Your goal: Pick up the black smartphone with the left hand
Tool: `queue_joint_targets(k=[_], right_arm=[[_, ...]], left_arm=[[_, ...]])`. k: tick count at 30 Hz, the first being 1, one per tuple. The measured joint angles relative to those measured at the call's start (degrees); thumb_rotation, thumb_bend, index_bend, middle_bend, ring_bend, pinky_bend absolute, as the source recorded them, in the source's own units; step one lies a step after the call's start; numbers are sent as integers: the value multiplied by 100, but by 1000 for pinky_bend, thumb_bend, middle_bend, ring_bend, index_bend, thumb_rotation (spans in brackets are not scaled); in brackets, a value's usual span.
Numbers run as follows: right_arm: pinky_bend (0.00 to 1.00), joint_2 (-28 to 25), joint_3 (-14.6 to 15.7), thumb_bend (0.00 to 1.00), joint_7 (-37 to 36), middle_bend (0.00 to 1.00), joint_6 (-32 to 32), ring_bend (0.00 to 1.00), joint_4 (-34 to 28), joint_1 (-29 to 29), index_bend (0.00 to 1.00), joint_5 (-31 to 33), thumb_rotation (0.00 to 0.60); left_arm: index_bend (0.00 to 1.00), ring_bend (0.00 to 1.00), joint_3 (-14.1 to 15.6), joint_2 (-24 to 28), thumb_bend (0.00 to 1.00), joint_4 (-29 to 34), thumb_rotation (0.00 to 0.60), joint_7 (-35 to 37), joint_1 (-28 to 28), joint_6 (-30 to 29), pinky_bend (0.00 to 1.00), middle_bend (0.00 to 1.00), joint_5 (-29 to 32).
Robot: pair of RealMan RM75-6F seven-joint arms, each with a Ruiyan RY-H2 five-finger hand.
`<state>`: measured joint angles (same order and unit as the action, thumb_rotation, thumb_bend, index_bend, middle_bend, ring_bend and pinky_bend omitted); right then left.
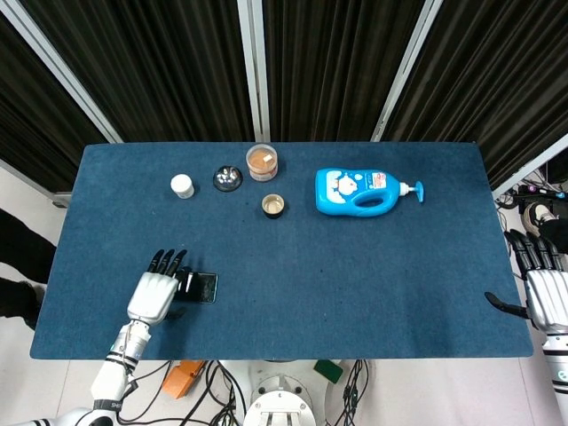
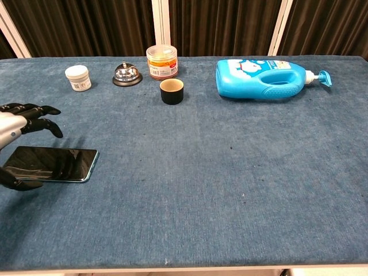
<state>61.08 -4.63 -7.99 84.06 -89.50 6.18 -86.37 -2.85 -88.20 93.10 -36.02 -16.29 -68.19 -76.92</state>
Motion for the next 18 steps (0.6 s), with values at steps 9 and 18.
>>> queue_joint_targets(k=[9, 18], right_arm=[[49, 4, -2, 229, 26, 118, -30, 0, -14, 9, 28, 25, 600], [48, -9, -4, 229, 80, 118, -45, 0, -61, 15, 28, 35, 600]], left_arm=[[266, 0, -5, -106, 193, -208, 600, -34, -94, 109, 0, 35, 392], [296, 0, 38, -199, 201, -356, 600, -17, -173, 166, 0, 35, 571]])
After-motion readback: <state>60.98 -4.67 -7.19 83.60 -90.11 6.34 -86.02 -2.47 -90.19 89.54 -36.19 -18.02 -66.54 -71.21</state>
